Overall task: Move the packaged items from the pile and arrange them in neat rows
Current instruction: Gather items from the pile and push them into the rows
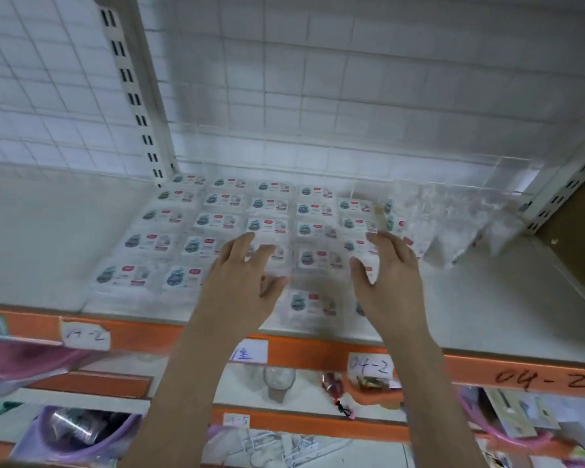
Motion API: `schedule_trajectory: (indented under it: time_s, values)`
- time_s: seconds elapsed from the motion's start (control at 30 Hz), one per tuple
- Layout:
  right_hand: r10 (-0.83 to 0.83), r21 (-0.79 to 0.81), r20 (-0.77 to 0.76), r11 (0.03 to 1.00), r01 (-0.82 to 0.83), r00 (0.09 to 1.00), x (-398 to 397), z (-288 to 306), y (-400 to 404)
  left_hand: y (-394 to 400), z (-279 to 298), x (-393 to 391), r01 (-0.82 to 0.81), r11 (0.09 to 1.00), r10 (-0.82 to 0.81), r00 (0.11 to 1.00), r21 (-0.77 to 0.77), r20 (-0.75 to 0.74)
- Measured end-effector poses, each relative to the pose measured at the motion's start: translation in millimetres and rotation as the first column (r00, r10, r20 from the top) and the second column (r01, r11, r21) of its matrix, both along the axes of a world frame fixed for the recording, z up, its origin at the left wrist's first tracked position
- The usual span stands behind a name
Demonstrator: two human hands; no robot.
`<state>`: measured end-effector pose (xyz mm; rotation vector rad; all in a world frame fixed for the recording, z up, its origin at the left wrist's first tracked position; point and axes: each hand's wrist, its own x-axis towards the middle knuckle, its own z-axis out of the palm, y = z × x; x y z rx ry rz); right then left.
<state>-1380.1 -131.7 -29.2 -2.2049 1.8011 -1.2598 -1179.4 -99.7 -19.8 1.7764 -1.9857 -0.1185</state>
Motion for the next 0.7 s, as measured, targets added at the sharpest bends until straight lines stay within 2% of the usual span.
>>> schedule_trajectory:
  time_s: [0.17,0.3,0.4,0.5,0.7]
  values:
    - [0.155,0.024,0.019,0.988,-0.155,0.988,129.4,-4.9,47.3,58.3,-6.1,123.9,-0.184,0.979,0.184,0.983,-0.082,-0.015]
    - [0.303,0.042,0.020,0.952,-0.304,0.953,251.4,-7.7,86.2,126.8,-12.7,238.4,-0.342,0.939,0.343,0.939,-0.027,0.005]
    - [0.448,0.060,0.029,0.892,-0.449,0.894,344.6,-14.5,116.6,180.0,-12.5,316.9,-0.444,0.894,0.445,0.896,0.054,-0.003]
    - [0.598,0.144,0.018,0.792,-0.594,0.802,430.5,-23.2,147.8,226.5,-16.8,386.9,-0.581,0.812,0.582,0.813,0.051,-0.014]
    - [0.756,0.181,0.008,0.643,-0.744,0.655,564.9,-36.0,181.0,289.1,-39.9,502.4,-0.741,0.670,0.743,0.667,0.052,-0.054]
